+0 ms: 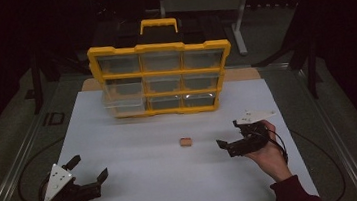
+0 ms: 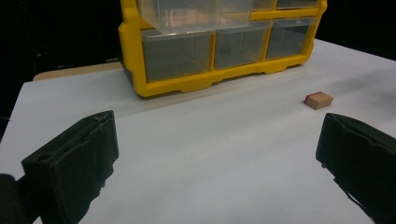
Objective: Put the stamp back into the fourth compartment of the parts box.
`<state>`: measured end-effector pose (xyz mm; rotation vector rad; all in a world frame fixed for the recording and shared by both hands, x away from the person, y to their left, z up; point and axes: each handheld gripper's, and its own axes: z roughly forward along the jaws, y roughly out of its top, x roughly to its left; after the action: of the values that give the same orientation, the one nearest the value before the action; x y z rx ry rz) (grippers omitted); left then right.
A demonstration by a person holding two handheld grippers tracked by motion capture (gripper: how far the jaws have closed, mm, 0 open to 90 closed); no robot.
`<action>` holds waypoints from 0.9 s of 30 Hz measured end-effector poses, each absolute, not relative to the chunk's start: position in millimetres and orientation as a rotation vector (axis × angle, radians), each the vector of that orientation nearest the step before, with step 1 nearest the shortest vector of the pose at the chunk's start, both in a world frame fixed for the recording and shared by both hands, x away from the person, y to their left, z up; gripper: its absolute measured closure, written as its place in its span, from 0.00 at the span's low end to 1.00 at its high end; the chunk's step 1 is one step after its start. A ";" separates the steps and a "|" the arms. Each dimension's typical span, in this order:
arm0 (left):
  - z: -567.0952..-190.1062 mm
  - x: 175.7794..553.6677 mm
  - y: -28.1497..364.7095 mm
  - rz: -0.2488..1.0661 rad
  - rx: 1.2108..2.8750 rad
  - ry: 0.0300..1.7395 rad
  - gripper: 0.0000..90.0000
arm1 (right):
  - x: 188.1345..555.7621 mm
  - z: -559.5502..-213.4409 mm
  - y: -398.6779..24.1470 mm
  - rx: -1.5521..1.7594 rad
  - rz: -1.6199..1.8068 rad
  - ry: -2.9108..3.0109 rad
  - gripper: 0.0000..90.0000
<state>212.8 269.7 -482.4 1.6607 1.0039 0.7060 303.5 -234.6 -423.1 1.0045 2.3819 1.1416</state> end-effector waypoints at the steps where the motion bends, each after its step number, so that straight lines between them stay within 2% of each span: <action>1: -482.5 212.8 269.7 0.707 1.665 1.003 0.00 | 304.5 -422.7 -233.4 1.004 1.139 2.385 0.09; 27: -482.6 212.6 270.2 0.710 1.664 1.006 0.00 | 342.8 -435.4 -199.5 0.944 1.053 2.489 0.09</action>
<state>212.6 270.2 -482.6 1.6641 1.0065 0.7105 342.8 -199.5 -435.4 0.9445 2.4886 1.0532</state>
